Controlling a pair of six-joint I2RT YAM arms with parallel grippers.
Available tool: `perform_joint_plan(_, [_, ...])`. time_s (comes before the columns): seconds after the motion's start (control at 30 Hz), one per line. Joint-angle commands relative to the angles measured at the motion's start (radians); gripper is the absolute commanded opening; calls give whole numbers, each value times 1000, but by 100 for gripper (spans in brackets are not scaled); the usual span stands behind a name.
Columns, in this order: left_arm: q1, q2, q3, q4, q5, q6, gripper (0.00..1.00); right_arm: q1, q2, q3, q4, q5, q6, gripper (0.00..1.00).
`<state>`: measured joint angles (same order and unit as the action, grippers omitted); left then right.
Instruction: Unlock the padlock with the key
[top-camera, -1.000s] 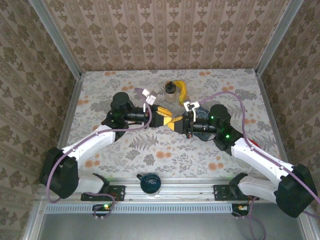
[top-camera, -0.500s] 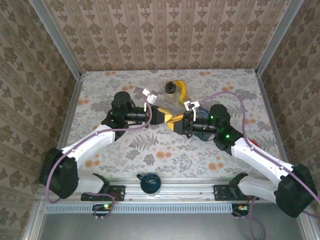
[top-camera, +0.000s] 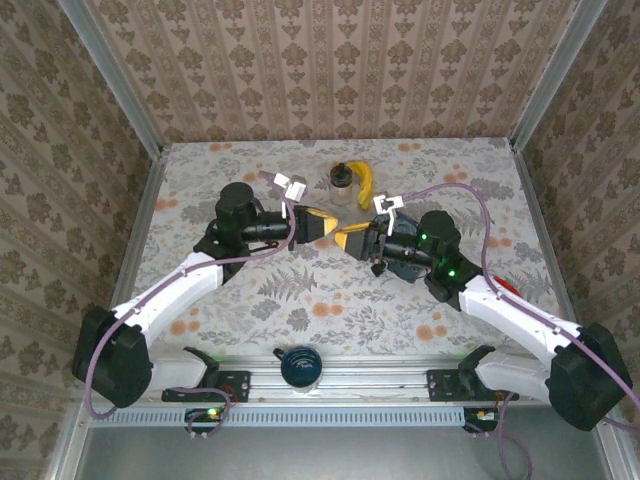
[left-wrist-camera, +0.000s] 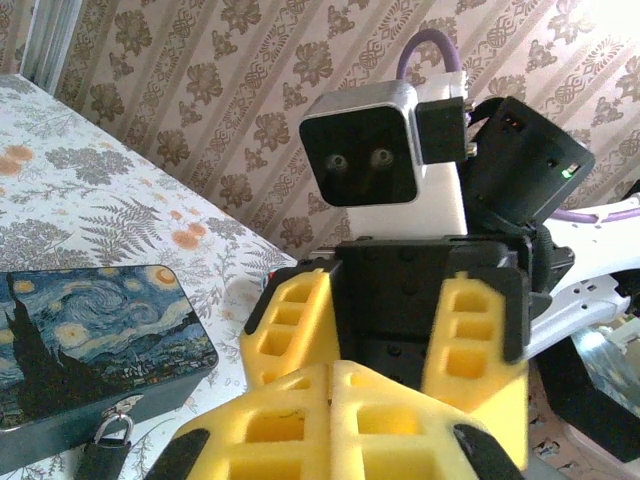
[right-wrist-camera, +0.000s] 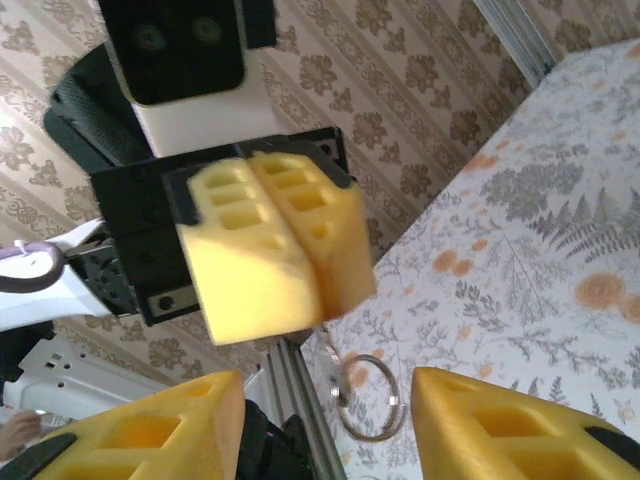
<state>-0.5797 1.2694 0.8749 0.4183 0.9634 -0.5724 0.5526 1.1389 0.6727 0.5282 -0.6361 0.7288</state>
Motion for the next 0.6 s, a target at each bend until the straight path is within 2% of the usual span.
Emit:
perform_joint_plan(0.0, [11, -24, -2, 44, 1, -31, 0, 1, 24, 30, 74, -28, 20, 43])
perform_joint_plan(0.2, [14, -24, -10, 50, 6, -46, 0, 1, 44, 28, 111, -31, 27, 35])
perform_joint_plan(0.47, [14, -17, -10, 59, 8, -53, 0, 4, 51, 33, 122, -39, 27, 33])
perform_joint_plan(0.57, [15, -13, -13, 70, 6, -62, 0, 6, 53, 34, 118, -42, 26, 28])
